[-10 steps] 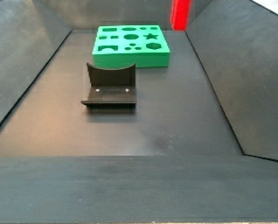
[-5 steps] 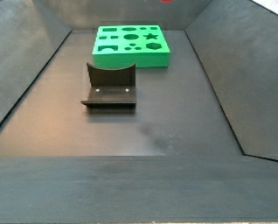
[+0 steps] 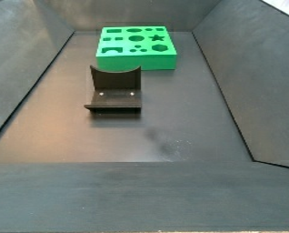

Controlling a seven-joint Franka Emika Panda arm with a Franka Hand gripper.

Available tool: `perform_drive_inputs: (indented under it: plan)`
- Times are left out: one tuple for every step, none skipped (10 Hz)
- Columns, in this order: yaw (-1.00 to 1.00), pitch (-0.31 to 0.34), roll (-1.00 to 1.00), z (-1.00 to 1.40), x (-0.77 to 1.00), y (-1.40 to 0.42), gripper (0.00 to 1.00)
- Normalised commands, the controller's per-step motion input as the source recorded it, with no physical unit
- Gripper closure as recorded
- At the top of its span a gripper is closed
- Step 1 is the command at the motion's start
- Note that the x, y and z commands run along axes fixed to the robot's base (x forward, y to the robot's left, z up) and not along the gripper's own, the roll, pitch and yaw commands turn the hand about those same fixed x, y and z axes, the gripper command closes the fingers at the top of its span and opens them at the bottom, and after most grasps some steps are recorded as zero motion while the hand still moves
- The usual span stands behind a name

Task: Pick up the double-square object. Move up. Move to above the board. Insert the double-square object.
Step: Move to above the board, then insert the double-square object.

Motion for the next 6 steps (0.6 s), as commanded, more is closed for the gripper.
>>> perform_drive_inputs:
  plan:
    - [0.01, 0.089, 0.02, 0.06, 0.10, -0.20, 1.00]
    - [0.00, -0.009, 0.00, 0.00, 0.00, 0.00, 1.00]
    - [0.00, -0.011, 0.00, 0.00, 0.00, 0.00, 1.00]
    - [0.00, -0.011, 0.00, 0.00, 0.00, 0.00, 1.00]
    - [0.00, -0.010, 0.00, 0.00, 0.00, 0.00, 1.00]
    - [0.00, -0.006, 0.00, 0.00, 0.00, 0.00, 1.00]
